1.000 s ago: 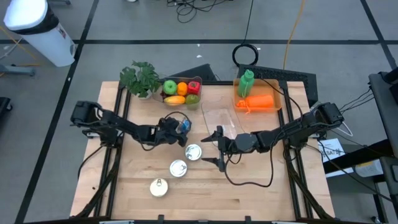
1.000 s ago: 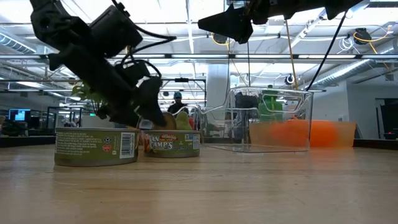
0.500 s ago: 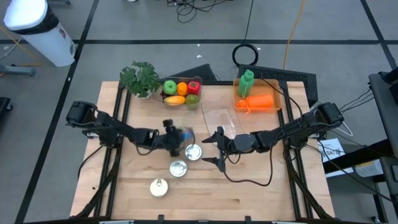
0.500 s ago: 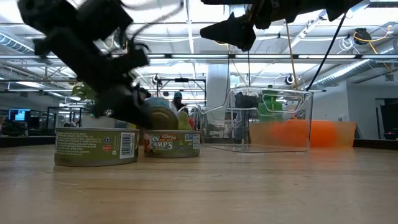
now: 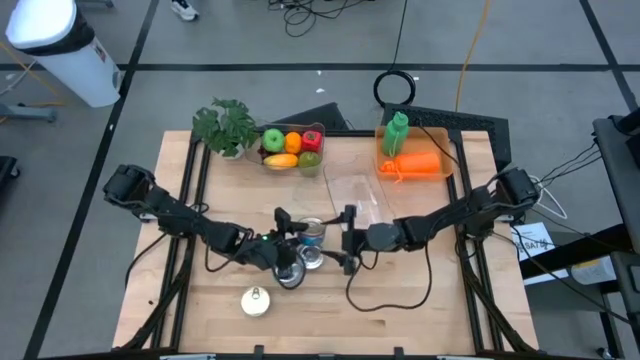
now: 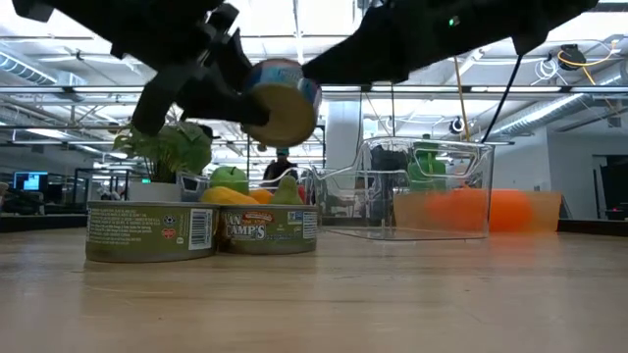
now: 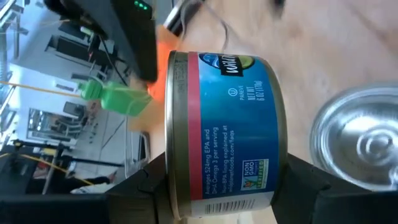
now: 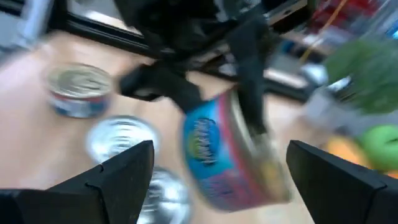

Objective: Pick & Place Food Item
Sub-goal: Put the top blue tuna can into the bottom transparent bin

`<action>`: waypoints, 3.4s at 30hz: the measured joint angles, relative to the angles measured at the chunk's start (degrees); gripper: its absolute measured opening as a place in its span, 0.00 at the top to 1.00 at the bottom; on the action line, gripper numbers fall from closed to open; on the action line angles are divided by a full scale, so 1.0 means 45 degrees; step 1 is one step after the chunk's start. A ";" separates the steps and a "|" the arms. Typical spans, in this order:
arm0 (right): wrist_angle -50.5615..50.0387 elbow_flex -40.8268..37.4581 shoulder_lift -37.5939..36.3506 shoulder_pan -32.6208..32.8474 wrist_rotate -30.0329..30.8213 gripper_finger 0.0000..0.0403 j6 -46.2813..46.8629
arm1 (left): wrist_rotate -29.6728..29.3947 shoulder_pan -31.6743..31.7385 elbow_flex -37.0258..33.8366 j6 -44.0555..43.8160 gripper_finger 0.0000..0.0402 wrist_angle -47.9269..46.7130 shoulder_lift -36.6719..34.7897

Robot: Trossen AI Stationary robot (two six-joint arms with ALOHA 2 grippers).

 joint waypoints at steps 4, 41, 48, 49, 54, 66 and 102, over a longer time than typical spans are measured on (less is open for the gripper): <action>0.0836 0.0000 0.0464 0.0450 0.1683 0.14 -0.2186 | 0.0041 0.0038 0.0121 -0.0129 0.51 0.0048 -0.0010; 0.1075 0.0010 0.0598 0.0104 0.1467 0.53 -0.1608 | -0.0030 -0.0898 0.0223 -0.4693 0.06 0.3036 -0.1064; 0.0707 0.0010 -0.0045 0.0078 0.4132 0.53 -0.2299 | 0.0034 -0.1300 0.0228 -0.4713 0.13 0.0898 -0.3681; 0.0474 0.0010 -0.0214 0.0054 0.5009 0.53 -0.2652 | 0.0041 -0.1200 0.0228 -0.4984 0.15 0.0340 -0.4064; -0.1313 0.0010 -0.0684 -0.1097 0.7184 0.54 -0.4808 | 0.0788 -0.0315 0.0043 -0.6280 0.22 -0.2020 -0.5252; -0.6087 0.0010 -0.0422 -0.4778 0.2324 0.54 -0.4086 | 0.2785 0.1355 -0.0625 -0.6823 0.32 -0.2458 -0.5193; -0.6163 0.0010 -0.0454 -0.4197 0.0132 0.07 -0.1437 | 0.4169 0.2089 -0.0622 -0.7097 0.32 -0.2576 -0.5207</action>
